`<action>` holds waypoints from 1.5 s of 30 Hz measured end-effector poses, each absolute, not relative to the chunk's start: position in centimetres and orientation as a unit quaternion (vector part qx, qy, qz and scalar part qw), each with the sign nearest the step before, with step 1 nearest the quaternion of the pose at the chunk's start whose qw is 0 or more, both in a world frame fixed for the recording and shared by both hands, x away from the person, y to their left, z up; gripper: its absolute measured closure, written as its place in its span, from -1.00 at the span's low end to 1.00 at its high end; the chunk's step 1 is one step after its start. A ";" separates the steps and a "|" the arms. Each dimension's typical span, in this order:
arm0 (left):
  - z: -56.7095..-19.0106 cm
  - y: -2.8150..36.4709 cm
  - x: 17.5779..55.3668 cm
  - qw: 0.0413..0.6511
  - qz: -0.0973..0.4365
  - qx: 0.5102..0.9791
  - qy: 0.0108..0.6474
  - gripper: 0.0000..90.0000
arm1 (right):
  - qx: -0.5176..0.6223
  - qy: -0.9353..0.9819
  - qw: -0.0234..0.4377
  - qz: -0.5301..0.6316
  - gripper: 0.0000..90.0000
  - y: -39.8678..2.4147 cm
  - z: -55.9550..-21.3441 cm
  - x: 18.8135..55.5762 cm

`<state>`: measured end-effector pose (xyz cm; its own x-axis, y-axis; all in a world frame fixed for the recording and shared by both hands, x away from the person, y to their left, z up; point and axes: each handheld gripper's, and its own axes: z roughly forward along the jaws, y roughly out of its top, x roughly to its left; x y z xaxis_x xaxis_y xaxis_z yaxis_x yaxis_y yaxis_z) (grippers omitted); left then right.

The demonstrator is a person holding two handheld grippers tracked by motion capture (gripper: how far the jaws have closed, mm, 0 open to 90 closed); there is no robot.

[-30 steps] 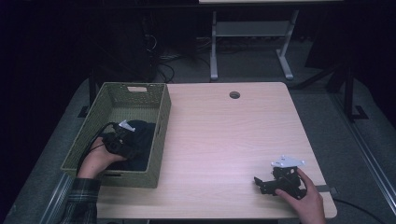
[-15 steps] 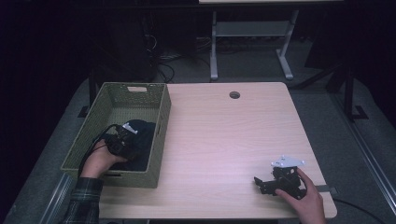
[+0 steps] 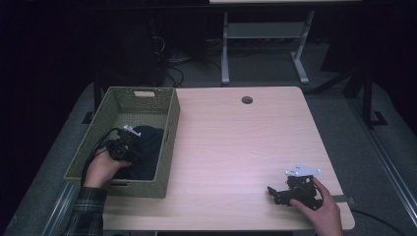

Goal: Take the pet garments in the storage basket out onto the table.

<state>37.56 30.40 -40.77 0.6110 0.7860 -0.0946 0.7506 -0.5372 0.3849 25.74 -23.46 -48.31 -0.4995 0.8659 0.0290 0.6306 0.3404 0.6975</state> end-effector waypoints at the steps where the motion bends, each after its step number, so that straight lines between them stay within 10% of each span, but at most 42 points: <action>1: -40.5 30.6 37.5 0.207 0.048 0.873 0.439 0.64 | 0.468 0.799 0.177 0.333 -1.00 -23.5 -48.3 25.7; 45: -32.8 34.6 34.9 0.523 0.097 0.742 0.407 0.66 | 0.468 0.799 0.177 0.333 -1.00 -23.5 -48.3 25.7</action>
